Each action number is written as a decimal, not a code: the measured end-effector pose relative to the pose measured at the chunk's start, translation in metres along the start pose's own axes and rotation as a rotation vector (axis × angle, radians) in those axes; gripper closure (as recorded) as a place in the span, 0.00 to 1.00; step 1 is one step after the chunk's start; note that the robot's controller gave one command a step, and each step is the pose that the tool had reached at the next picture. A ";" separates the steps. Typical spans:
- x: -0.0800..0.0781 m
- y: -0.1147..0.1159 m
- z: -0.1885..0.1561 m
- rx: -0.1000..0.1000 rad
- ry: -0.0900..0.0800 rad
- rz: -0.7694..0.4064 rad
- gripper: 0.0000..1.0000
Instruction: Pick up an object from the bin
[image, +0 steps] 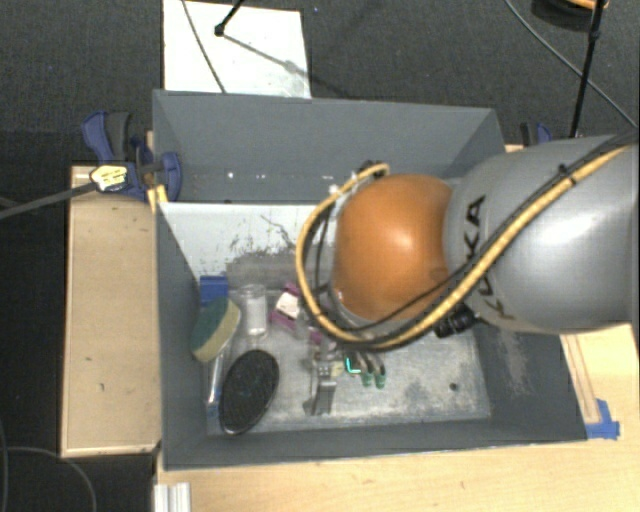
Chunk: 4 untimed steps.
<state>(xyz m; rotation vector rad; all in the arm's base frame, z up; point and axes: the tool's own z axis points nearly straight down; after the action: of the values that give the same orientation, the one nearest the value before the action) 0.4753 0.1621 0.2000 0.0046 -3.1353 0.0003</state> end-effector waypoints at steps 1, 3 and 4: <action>-0.028 0.053 0.115 0.002 -0.007 -0.023 0.00; -0.053 0.056 0.121 0.004 -0.028 -1.092 0.00; -0.053 0.056 0.120 0.004 -0.026 -1.085 1.00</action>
Offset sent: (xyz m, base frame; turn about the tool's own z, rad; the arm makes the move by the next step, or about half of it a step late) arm 0.0267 0.0586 -0.1300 -0.0263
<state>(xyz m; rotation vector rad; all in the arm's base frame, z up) 0.5276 0.2179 0.0797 1.6363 -2.7047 0.0016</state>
